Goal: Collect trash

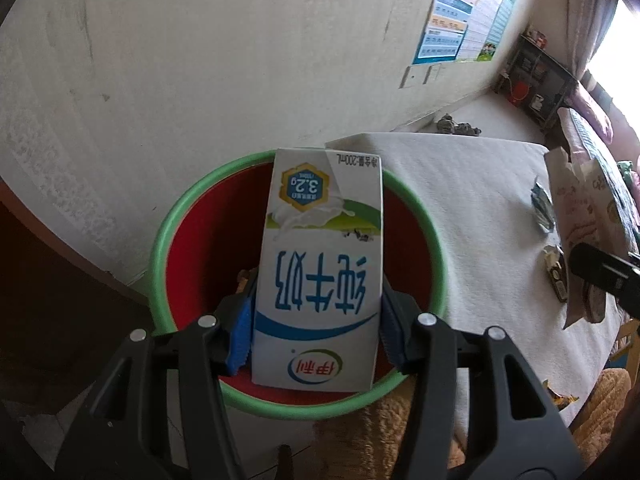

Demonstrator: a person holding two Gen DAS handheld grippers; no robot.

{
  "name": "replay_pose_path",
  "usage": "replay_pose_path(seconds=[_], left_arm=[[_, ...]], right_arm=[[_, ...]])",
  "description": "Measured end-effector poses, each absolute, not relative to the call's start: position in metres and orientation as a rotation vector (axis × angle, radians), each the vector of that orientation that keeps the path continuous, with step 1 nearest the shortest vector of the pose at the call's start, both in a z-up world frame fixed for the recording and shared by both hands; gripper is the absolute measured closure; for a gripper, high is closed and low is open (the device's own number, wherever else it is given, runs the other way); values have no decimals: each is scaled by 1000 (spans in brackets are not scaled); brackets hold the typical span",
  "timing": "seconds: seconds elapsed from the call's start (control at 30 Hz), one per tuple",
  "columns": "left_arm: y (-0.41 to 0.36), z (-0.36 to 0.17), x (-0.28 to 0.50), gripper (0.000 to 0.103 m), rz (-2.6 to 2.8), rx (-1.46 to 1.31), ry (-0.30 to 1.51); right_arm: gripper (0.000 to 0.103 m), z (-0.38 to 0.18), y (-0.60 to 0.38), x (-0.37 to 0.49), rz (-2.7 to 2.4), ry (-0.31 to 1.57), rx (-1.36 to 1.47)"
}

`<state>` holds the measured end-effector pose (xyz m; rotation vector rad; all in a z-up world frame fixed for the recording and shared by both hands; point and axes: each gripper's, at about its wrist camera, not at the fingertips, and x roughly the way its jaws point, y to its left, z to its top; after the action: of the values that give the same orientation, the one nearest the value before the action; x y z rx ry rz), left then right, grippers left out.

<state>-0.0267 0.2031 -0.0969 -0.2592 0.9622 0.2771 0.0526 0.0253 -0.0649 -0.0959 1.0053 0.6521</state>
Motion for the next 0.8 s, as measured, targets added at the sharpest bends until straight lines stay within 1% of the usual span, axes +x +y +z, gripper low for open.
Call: replay_pose_path(seconds=[0.8], left_arm=[[223,-116,-26,52,326,-290,1009]], right_arm=[[63,-91,75,58,709,1068,-192]])
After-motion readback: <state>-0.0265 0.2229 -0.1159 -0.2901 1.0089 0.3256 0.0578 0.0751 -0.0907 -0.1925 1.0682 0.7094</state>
